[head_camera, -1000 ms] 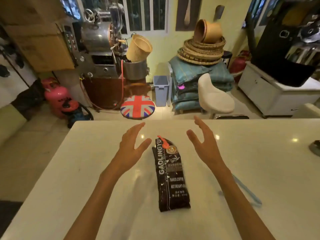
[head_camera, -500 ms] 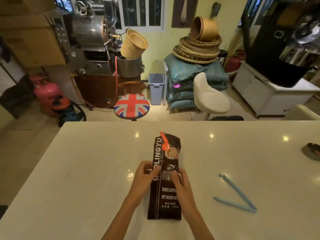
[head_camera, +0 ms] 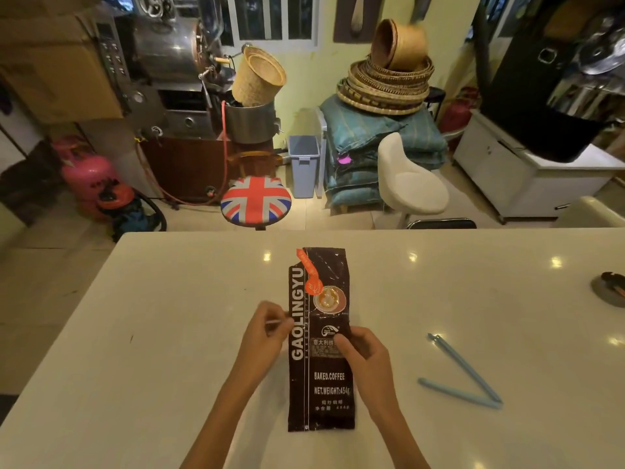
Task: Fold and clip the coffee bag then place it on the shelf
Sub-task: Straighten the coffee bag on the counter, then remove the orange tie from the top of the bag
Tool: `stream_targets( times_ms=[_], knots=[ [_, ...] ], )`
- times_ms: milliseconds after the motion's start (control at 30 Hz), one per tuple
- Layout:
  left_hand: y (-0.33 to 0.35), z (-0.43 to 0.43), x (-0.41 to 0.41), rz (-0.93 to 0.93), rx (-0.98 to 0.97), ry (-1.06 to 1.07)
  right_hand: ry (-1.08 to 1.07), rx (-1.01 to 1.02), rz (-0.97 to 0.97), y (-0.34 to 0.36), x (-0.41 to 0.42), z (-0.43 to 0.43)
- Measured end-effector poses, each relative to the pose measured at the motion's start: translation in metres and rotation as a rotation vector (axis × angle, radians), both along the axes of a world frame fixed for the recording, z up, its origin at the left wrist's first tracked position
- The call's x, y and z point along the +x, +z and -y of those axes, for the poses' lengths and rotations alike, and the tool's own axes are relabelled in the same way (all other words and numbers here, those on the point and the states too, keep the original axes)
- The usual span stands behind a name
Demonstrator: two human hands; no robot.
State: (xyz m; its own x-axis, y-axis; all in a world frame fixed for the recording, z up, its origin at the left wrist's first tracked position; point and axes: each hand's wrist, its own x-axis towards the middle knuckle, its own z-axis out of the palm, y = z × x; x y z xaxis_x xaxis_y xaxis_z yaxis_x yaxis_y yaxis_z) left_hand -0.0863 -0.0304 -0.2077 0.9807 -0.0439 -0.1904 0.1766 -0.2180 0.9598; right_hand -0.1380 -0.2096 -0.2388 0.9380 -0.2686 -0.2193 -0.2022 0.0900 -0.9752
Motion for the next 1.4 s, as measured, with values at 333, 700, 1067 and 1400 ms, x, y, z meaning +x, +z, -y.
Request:
stream_targets(
  times_ms=[333, 700, 1067, 1400],
  knots=[
    [0.118, 0.074, 0.115, 0.298, 0.775, -0.645, -0.082, 0.003, 0.107, 0.004, -0.007, -0.018],
    [0.150, 0.089, 0.076, 0.533, 0.505, -0.863, 0.276, -0.032, 0.035, 0.060, 0.015, 0.011],
    [0.160, 0.073, 0.095, 0.647, 0.568, -0.743, 0.364, -0.079, -0.159, 0.055, 0.023, 0.021],
    [0.068, 0.032, 0.020, 0.193, -0.009, -0.133, 0.139, 0.095, -0.180, 0.029, 0.006, 0.026]
  ],
)
